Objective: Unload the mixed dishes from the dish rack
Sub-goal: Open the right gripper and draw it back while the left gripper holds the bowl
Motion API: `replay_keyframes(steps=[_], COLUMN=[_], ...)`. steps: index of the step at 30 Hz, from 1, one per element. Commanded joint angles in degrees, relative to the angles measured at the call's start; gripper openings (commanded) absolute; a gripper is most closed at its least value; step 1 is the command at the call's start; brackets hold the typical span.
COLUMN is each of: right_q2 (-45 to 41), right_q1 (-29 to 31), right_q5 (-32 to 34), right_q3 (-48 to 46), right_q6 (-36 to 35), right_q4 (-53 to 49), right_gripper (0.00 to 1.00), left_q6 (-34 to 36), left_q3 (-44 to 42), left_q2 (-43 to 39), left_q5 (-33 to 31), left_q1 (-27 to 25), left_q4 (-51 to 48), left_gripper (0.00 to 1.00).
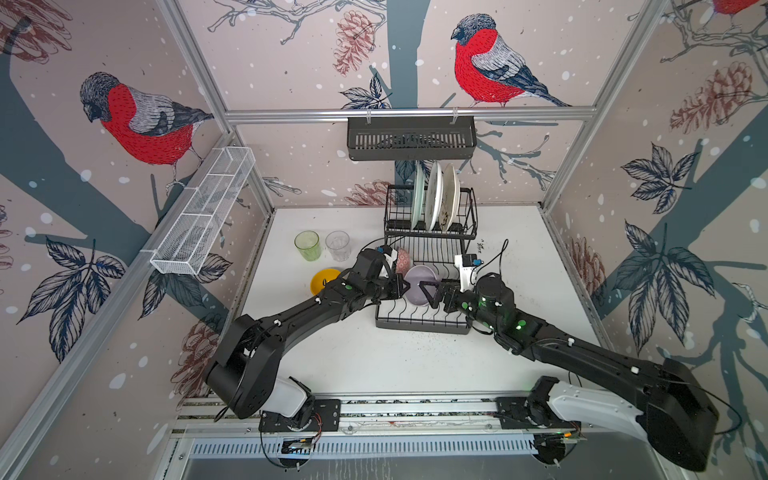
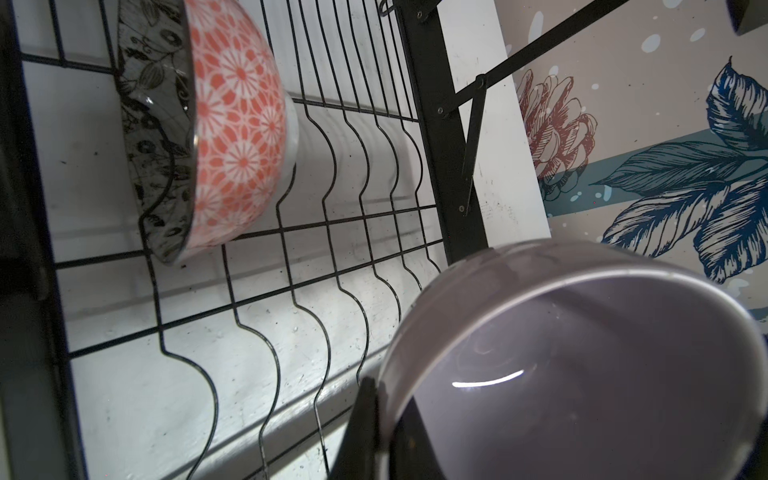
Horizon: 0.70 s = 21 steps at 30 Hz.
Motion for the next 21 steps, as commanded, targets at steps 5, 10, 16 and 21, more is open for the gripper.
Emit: replay_keyframes(steps=[5, 10, 16, 21], right_q2=[-1.62, -2.11, -2.45, -2.1], right_q1=[0.05, -0.03, -0.03, -0.23], right_q5=[1.99, 1.97, 2.04, 1.35], right_q3=[-0.62, -1.15, -1.77, -1.32], right_q6=[-0.04, -0.17, -1.22, -3.03], right_q4=[1.02, 1.08, 1.66, 1.89], right_gripper=[1.0, 1.0, 1.0, 1.0], left_q6=[1.94, 2.99, 4.05, 4.99], left_q3=[0.56, 0.24, -0.3, -1.17], left_q2=[-1.4, -2.83, -7.42, -11.15], left_q5=[0.12, 1.37, -3.39, -8.03], left_q1=[1.57, 5.22, 9.5, 14.42], left_q4=[0.13, -2.54, -9.17, -14.86], left_gripper=[0.0, 0.0, 0.0, 0.0])
